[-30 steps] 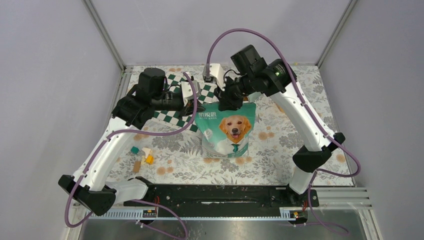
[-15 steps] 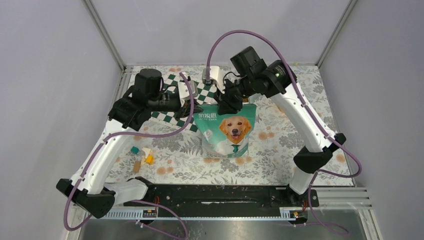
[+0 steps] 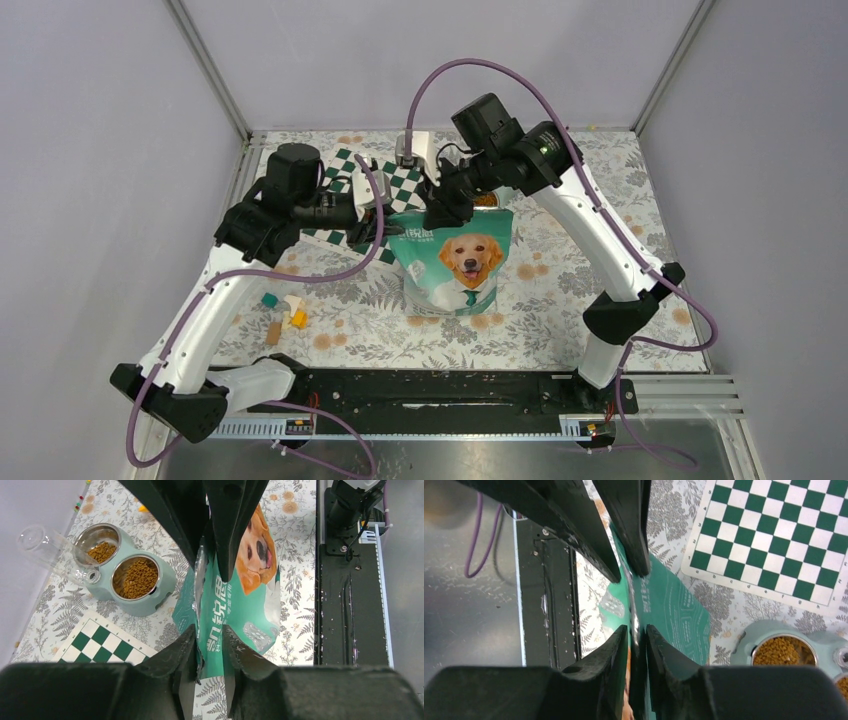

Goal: Serve the pet food

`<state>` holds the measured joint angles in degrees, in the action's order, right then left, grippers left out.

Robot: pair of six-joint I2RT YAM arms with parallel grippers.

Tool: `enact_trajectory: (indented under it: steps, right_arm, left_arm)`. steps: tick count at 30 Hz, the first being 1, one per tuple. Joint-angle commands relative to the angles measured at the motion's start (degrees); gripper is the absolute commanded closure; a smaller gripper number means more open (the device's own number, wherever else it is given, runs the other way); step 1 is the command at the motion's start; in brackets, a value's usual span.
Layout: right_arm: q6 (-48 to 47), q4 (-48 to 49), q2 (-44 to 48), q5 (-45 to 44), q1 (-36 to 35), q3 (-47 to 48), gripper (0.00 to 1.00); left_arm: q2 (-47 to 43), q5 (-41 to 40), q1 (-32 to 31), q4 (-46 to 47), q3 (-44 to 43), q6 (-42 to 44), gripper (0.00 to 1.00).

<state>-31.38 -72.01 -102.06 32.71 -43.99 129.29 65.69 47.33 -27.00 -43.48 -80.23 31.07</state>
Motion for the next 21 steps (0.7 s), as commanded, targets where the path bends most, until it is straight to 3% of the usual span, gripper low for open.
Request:
enact_trajectory:
  steps: [1, 3, 8, 11, 14, 21]
  right_arm:
    - [4.04, 5.57, 0.11, 3.21, -1.74, -0.78, 0.72]
    - [4.95, 6.26, -0.05, 3.07, -1.97, -1.13, 0.76]
    - [6.7, 6.68, -0.43, 2.2, -2.14, -1.64, 0.99]
    - [7.37, 7.43, 0.44, 1.03, -2.13, -2.7, 1.0]
    - [7.64, 7.67, 1.32, -0.17, -2.1, -2.78, 1.0]
    - [1.05, 2.29, 5.38, -8.68, -2.0, -3.73, 1.0]
  left_arm:
    - [0.15, 4.98, 0.06, 3.82, 0.78, 0.16, 0.76]
    - [0.5, 5.37, -0.11, 4.59, 1.05, 0.07, 0.78]
    - [0.89, 6.16, -0.24, 7.03, 1.85, -0.81, 0.84]
    - [0.94, 6.73, -0.24, 9.2, 2.78, -1.97, 0.87]
    - [0.83, 6.71, -0.23, 9.38, 3.27, -1.55, 1.0]
    - [-1.28, 6.3, 1.39, 9.62, 4.27, 2.16, 1.0]
